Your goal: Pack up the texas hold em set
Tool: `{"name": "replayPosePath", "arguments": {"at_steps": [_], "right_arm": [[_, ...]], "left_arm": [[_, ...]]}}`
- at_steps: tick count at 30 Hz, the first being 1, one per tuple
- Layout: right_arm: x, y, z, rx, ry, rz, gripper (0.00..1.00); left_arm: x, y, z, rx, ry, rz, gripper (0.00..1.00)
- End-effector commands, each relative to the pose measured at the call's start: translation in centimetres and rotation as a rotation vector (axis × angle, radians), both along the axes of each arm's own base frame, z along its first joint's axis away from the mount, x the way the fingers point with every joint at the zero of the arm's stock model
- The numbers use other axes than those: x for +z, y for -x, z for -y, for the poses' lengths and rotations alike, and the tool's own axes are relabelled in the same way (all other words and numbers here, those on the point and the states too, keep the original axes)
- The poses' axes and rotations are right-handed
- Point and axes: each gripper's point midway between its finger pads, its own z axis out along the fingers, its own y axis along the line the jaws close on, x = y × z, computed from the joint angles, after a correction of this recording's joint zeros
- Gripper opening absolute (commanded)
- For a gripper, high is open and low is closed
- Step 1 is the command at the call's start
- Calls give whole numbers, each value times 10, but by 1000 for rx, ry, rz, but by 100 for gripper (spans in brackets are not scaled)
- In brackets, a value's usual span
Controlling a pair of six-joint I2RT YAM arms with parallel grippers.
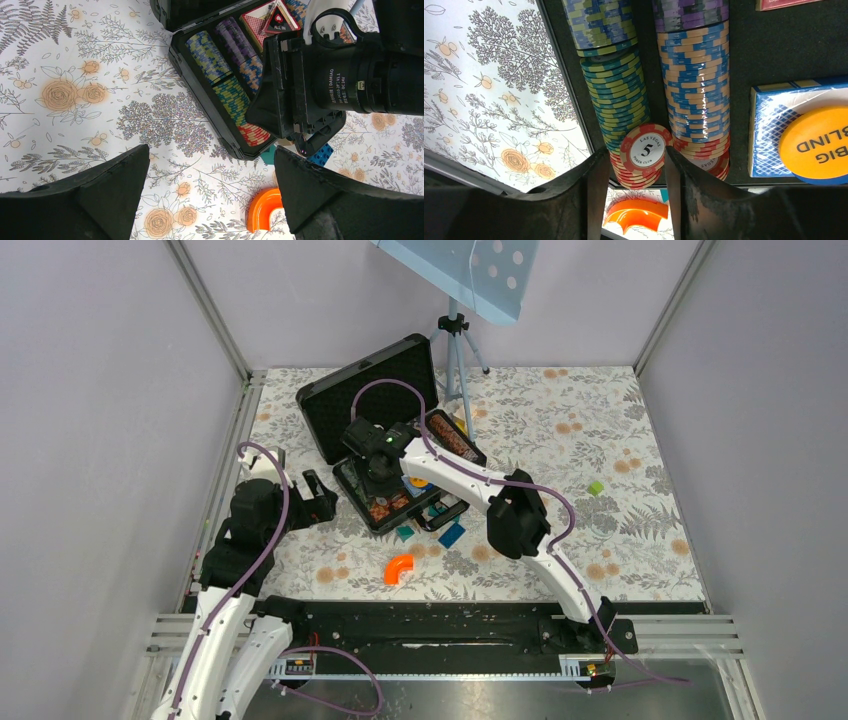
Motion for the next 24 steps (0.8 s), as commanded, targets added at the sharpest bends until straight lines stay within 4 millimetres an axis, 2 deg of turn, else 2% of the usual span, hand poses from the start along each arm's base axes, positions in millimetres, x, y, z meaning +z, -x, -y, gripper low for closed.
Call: {"name": "replayPosePath", "arguments": {"at_steps": [1, 11, 20, 24], "right_arm": [[12, 4, -5, 31, -23, 2, 47], [10, 2, 1, 20, -2, 14, 35], [32, -13, 14, 11, 28, 119, 35], [36, -17, 20, 5, 52, 145, 35]], "left_arm": [[11, -6, 1, -3, 0, 48, 94], [10, -6, 1, -4, -2, 48, 94], [10, -6, 1, -4, -2, 49, 94], [10, -7, 1, -4, -1, 48, 94]]}}
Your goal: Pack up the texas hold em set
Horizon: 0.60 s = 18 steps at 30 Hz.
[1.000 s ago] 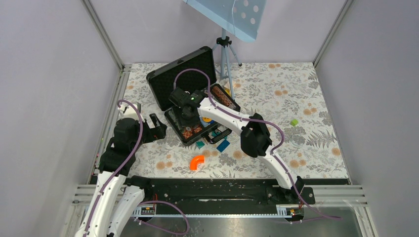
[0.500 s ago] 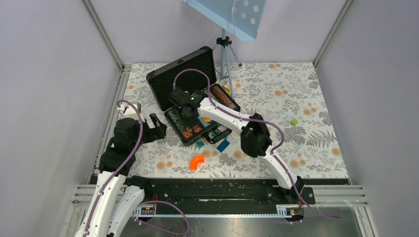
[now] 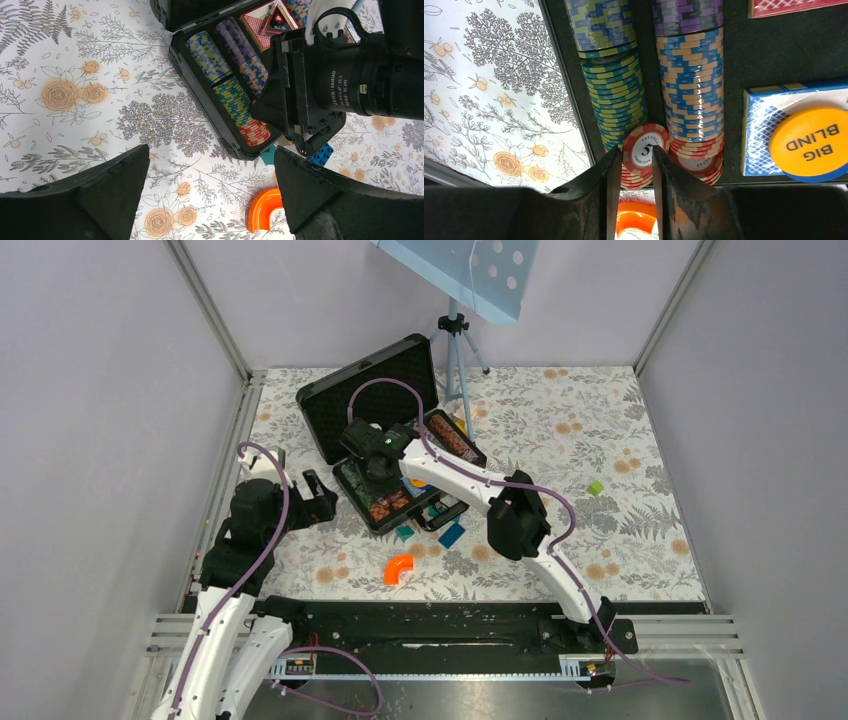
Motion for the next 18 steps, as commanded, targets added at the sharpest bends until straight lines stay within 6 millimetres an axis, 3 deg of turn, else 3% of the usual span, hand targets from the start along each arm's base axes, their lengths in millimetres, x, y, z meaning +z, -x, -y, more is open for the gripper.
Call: {"name": "replayPosePath", "arguments": {"at_steps": [1, 18], "right_arm": [[35, -13, 20, -12, 39, 107, 34], [34, -13, 24, -4, 49, 108, 23]], "left_arm": [[10, -7, 1, -4, -2, 47, 94], [10, -7, 1, -4, -2, 47, 94]]}}
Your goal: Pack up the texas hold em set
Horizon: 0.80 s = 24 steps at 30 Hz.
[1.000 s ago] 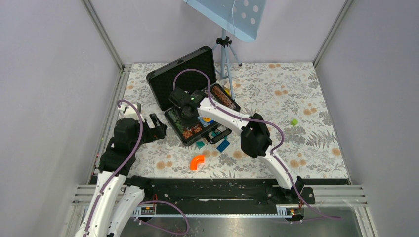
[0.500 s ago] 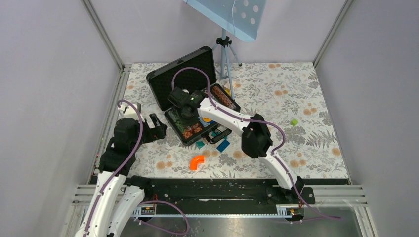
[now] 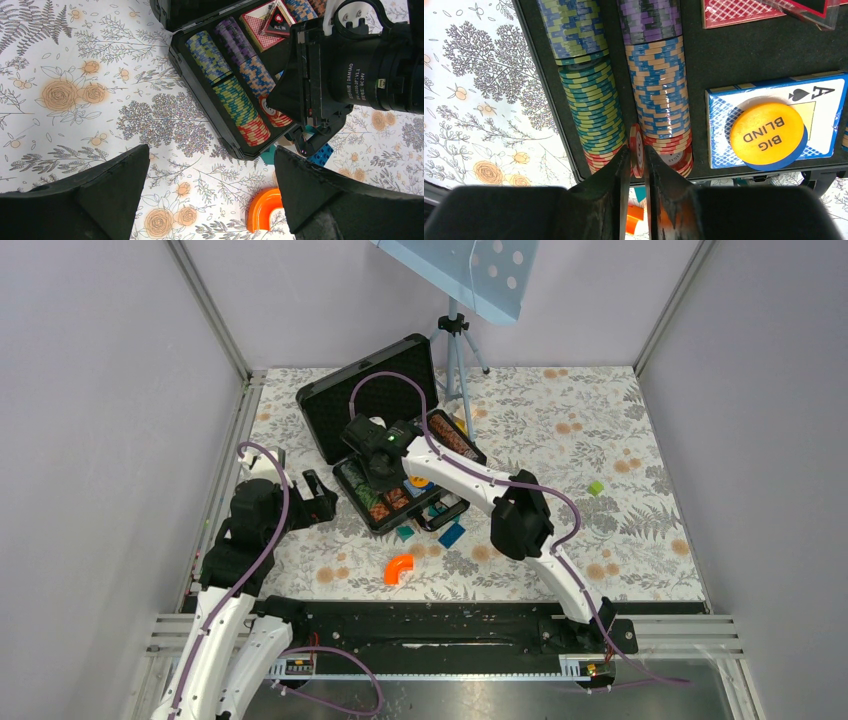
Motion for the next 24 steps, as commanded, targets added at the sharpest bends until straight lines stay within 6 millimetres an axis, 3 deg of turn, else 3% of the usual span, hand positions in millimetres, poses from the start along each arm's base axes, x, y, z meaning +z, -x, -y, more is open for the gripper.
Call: {"name": "replayPosePath", "arguments": {"at_steps": [1, 14, 19, 24], "right_arm": [[22, 1, 9, 4, 0, 21, 23], [10, -1, 17, 0, 31, 6, 26], [16, -2, 17, 3, 23, 17, 21], [25, -1, 11, 30, -8, 17, 8]], "left_arm": [[10, -7, 1, -3, -2, 47, 94], [11, -6, 1, -4, -1, 52, 94], [11, -6, 1, -4, -1, 50, 94], [11, -6, 1, -4, -1, 50, 94]]}}
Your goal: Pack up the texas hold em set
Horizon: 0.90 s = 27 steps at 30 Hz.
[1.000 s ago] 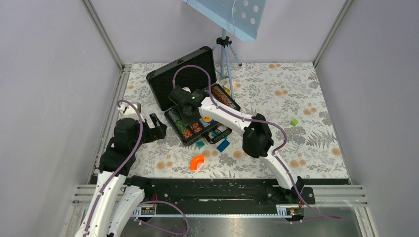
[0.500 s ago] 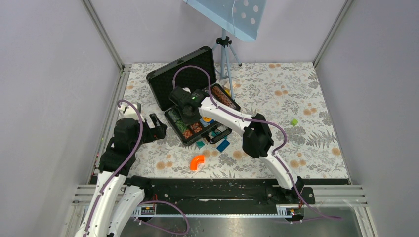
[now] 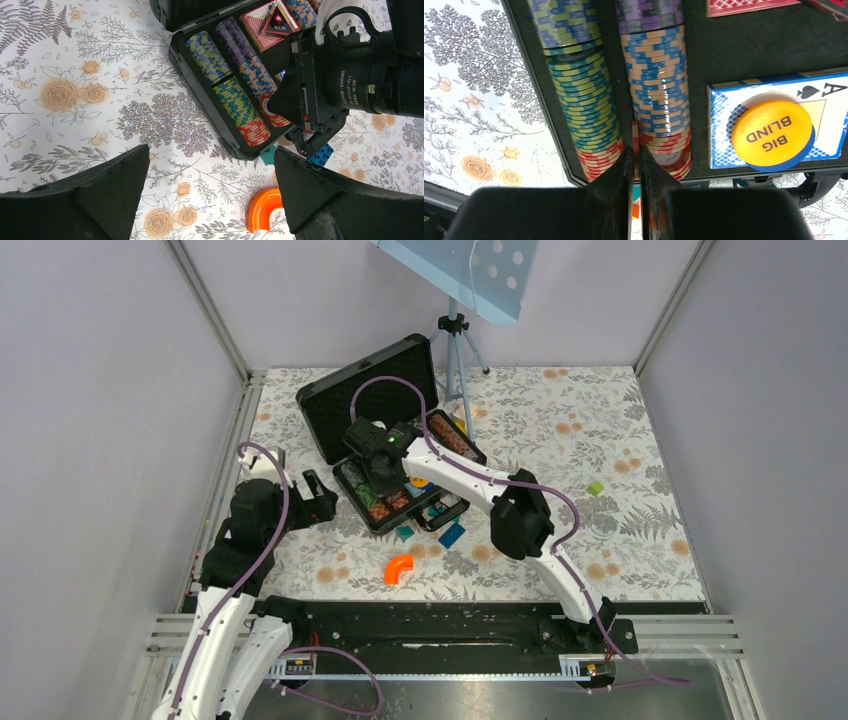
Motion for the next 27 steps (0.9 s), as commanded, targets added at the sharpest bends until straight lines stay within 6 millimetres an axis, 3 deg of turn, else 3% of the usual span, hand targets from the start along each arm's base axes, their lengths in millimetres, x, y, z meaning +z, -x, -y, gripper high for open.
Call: {"name": "replayPosePath", "arguments": {"at_steps": [1, 3, 11, 15, 18, 21, 24, 27], "right_arm": [[39, -3, 1, 23, -51, 43, 5], [46, -2, -2, 39, -82, 52, 0], [98, -1, 1, 225, -221, 210, 0], [123, 11, 4, 389, -455, 185, 0], [126, 29, 13, 564, -575, 212, 0], [119, 50, 27, 861, -550, 326, 0], [110, 49, 39, 959, -480, 397, 0], [100, 51, 48, 1073, -458, 354, 0]], "left_arm": [[11, -6, 1, -4, -1, 50, 94], [11, -6, 1, -3, -1, 51, 94], [11, -6, 1, -4, -1, 52, 94], [12, -6, 1, -3, 0, 54, 94], [12, -6, 1, -4, 0, 54, 94], [11, -6, 1, -4, -1, 52, 94], [11, -6, 1, -3, -1, 53, 94], [11, -6, 1, -3, -1, 53, 94]]}}
